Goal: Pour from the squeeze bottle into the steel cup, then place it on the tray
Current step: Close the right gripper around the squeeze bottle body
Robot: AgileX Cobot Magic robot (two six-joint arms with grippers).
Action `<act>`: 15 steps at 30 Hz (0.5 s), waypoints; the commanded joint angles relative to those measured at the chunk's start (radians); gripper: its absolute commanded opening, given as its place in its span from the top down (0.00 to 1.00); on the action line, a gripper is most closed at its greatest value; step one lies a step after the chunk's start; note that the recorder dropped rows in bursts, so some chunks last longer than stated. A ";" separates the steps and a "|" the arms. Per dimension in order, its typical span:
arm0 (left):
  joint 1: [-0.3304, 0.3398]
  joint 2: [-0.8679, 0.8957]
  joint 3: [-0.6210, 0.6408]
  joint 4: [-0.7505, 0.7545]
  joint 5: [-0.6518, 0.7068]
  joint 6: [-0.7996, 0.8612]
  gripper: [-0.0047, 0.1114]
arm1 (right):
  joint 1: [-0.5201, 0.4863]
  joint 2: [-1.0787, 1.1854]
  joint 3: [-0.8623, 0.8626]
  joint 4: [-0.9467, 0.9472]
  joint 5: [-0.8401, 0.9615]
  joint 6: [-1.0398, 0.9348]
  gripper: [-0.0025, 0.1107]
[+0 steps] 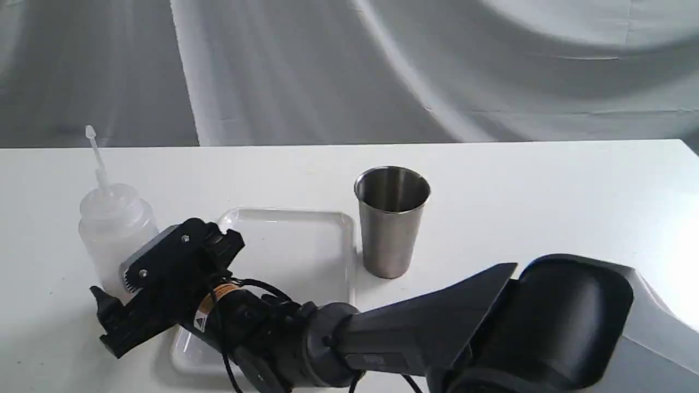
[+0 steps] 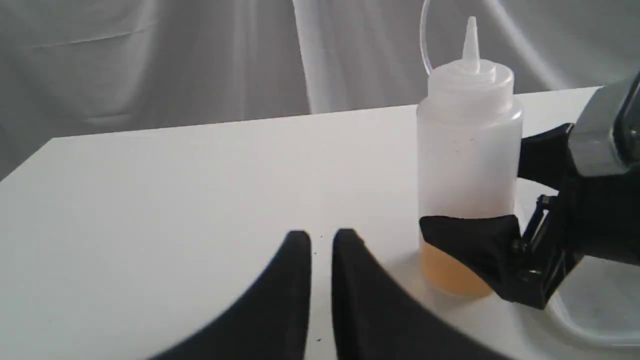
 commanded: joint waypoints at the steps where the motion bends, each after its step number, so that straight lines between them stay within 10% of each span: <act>1: 0.003 -0.005 0.004 0.000 -0.008 -0.002 0.89 | -0.008 0.004 -0.006 -0.014 0.001 -0.008 0.14; 15: 0.003 -0.005 0.004 0.000 -0.008 -0.002 0.89 | -0.008 0.022 -0.013 -0.065 -0.018 0.033 0.14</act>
